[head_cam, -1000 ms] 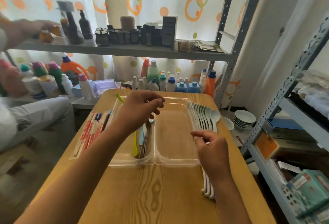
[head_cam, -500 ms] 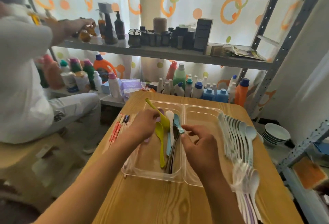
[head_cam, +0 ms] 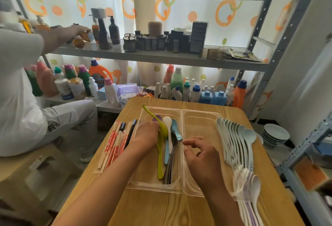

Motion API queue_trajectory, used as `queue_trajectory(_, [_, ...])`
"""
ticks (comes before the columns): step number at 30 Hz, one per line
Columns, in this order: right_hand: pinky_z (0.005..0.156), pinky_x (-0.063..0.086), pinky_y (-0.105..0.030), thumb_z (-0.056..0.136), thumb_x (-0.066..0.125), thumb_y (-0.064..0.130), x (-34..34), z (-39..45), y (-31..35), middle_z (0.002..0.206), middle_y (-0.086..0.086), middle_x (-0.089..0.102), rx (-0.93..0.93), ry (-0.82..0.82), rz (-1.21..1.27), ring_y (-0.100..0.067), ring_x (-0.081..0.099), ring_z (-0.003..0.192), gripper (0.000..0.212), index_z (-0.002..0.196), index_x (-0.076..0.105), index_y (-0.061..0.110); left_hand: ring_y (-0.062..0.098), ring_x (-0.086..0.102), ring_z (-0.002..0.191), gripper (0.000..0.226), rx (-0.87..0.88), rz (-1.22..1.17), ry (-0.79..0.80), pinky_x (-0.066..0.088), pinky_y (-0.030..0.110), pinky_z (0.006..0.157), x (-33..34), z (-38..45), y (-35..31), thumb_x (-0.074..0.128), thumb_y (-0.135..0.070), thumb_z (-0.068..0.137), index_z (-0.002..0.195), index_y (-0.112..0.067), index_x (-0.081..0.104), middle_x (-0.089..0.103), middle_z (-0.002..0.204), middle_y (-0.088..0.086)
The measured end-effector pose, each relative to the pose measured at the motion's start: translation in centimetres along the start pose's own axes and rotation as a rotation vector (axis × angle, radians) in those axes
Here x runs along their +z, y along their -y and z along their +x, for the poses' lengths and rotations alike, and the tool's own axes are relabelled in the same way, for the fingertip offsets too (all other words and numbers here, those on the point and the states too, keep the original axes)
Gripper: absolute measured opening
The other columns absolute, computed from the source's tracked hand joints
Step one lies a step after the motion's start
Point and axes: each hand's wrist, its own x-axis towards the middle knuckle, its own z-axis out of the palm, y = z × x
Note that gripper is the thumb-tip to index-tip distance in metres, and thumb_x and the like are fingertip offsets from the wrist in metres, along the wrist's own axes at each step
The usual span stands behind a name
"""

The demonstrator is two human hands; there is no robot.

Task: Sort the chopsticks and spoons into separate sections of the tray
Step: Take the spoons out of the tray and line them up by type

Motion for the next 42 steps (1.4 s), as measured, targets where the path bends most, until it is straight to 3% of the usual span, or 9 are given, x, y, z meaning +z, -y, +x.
queue_trajectory(5, [0.074,0.051,-0.015,0.089,0.069,0.013,-0.2,-0.2,0.0,0.096,0.020,0.063,-0.004,-0.003,-0.003,0.006,0.057,0.093,0.017,0.095,0.072,0.028,0.026,0.063,0.095,0.026,-0.001,-0.024,-0.003,0.051,0.036,0.084,-0.6,-0.4,-0.5,0.045,-0.014,0.095,0.119,-0.015,0.056,0.064,0.103,0.009])
queue_trajectory(11, [0.074,0.053,-0.014,0.089,0.069,0.018,0.6,0.0,0.6,0.096,0.020,0.062,0.000,0.009,0.008,0.002,0.059,0.091,0.013,0.098,0.073,0.028,0.017,0.055,0.087,0.021,0.036,-0.086,-0.173,0.046,0.024,0.082,-3.5,-2.0,-1.5,0.055,-0.013,0.096,0.109,-0.018,0.070,0.054,0.103,0.003])
queue_trajectory(16, [0.073,0.056,-0.017,0.086,0.074,0.033,1.3,-0.1,2.5,0.098,0.024,0.062,-0.053,0.041,0.085,0.000,0.061,0.091,0.024,0.109,0.074,0.028,0.019,0.057,0.098,0.025,0.084,-0.161,-0.344,0.048,0.028,0.090,-7.9,-3.9,-2.5,0.058,-0.015,0.096,0.117,-0.016,0.069,0.061,0.113,0.008])
queue_trajectory(21, [0.077,0.055,-0.017,0.085,0.075,0.032,1.1,-0.8,3.6,0.106,0.020,0.065,-0.155,0.060,0.071,0.001,0.061,0.097,0.034,0.119,0.070,0.031,0.019,0.062,0.102,0.027,0.119,-0.296,-0.303,0.053,0.034,0.094,-9.9,-6.1,-4.4,0.057,-0.016,0.096,0.121,-0.015,0.068,0.067,0.118,0.005])
queue_trajectory(27, [0.067,0.050,-0.013,0.088,0.072,0.024,-1.1,-1.9,3.5,0.083,0.019,0.065,-0.170,-0.031,-0.010,0.000,0.061,0.082,0.021,0.109,0.076,0.025,0.004,0.055,0.083,0.026,0.200,-0.324,-0.271,0.044,0.010,0.074,-9.2,-8.3,-7.3,0.054,-0.017,0.098,0.120,-0.014,0.067,0.068,0.115,0.000])
queue_trajectory(30, [0.065,0.048,-0.011,0.087,0.074,0.019,-3.1,-2.8,3.0,0.080,0.020,0.064,-0.153,-0.067,-0.004,-0.002,0.061,0.079,0.020,0.107,0.076,0.021,0.004,0.056,0.076,0.026,0.230,-0.396,-0.208,0.049,0.018,0.076,-8.6,-8.9,-9.0,0.051,-0.025,0.099,0.114,-0.015,0.069,0.068,0.101,-0.003])
queue_trajectory(33, [0.065,0.049,-0.013,0.086,0.075,0.016,-5.5,-3.7,1.4,0.081,0.022,0.066,-0.098,-0.154,0.010,-0.002,0.062,0.077,0.019,0.103,0.075,0.025,0.006,0.055,0.070,0.028,0.280,-0.423,-0.176,0.039,0.018,0.061,-8.0,-9.3,-10.7,0.043,-0.035,0.101,0.090,-0.023,0.065,0.060,0.077,-0.009])
queue_trajectory(37, [0.069,0.045,-0.004,0.084,0.077,0.015,-8.5,-5.1,-2.1,0.097,0.009,0.063,0.029,-0.374,-0.041,0.002,0.060,0.083,0.017,0.101,0.076,0.015,0.005,0.054,0.078,0.028,0.350,-0.387,-0.187,0.034,0.012,0.062,-6.8,-9.9,-12.6,0.045,-0.034,0.101,0.107,-0.019,0.068,0.063,0.092,-0.008])
queue_trajectory(42, [0.067,0.042,-0.007,0.088,0.072,0.018,-11.9,-7.3,-6.4,0.108,0.004,0.058,0.246,-0.478,-0.137,-0.002,0.057,0.084,0.021,0.107,0.073,0.010,0.007,0.053,0.077,0.028,0.368,-0.441,-0.181,0.038,0.021,0.067,-4.3,-10.0,-14.9,0.043,-0.033,0.101,0.096,-0.020,0.066,0.058,0.087,-0.006])
